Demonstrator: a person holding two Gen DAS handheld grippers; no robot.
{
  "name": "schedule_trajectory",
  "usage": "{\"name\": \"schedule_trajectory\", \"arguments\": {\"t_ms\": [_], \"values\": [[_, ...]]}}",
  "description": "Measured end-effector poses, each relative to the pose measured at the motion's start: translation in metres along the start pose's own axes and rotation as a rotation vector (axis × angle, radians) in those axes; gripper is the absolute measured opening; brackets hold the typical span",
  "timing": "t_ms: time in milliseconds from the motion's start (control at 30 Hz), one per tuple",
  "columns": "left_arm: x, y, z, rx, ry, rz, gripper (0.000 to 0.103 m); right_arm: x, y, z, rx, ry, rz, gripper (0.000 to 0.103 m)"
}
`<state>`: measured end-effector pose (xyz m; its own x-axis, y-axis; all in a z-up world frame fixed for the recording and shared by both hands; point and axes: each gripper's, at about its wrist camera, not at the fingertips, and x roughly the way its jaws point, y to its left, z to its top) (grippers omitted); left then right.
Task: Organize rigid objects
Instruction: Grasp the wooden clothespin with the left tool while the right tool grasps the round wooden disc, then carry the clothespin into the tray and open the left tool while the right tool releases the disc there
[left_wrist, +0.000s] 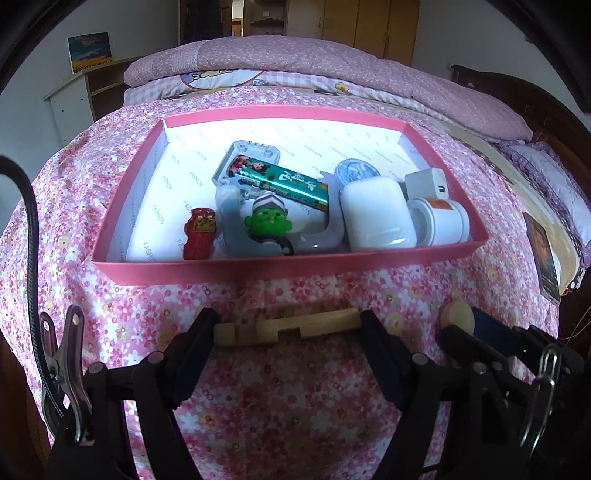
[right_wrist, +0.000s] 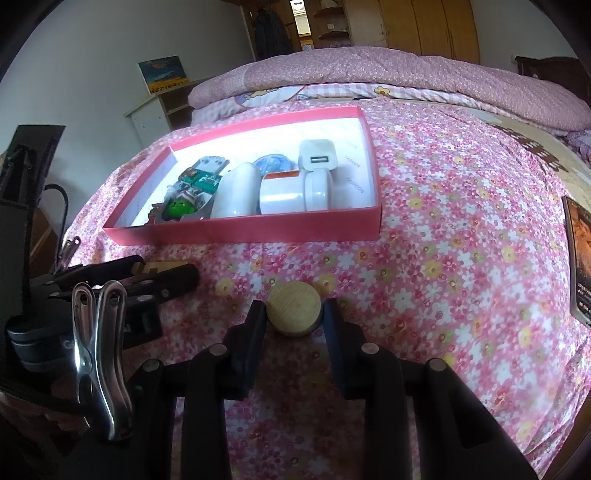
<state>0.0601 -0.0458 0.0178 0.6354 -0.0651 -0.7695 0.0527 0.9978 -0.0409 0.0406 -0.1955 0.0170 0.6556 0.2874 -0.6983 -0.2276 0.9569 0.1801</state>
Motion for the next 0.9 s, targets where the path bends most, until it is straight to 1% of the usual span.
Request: {"name": "schedule_trajectory", "arguments": {"t_ms": [100,200,367,567,700,900], "values": [[-0.001,0.001,-0.001,0.020,0.000,0.028,0.081,0.001,0.003,0.000,-0.014,0.002,-0.018,0.033],[-0.003,0.002,-0.003,0.036,-0.004,0.046,0.081,0.001,0.002,0.000,-0.010,0.003,-0.019,0.033],[-0.011,0.004,-0.003,0.046,-0.016,0.047,0.081,0.000,0.003,0.002,-0.003,0.007,-0.018,0.033],[-0.027,0.005,0.001,0.052,-0.053,0.041,0.081,-0.008,0.007,0.007,-0.006,-0.006,-0.003,0.033],[-0.034,0.008,0.008,0.051,-0.082,0.044,0.081,-0.014,0.011,0.014,-0.004,-0.019,0.018,0.033],[-0.040,0.015,0.017,0.034,-0.107,0.045,0.081,-0.020,0.019,0.024,-0.020,-0.044,0.022,0.033]]}}
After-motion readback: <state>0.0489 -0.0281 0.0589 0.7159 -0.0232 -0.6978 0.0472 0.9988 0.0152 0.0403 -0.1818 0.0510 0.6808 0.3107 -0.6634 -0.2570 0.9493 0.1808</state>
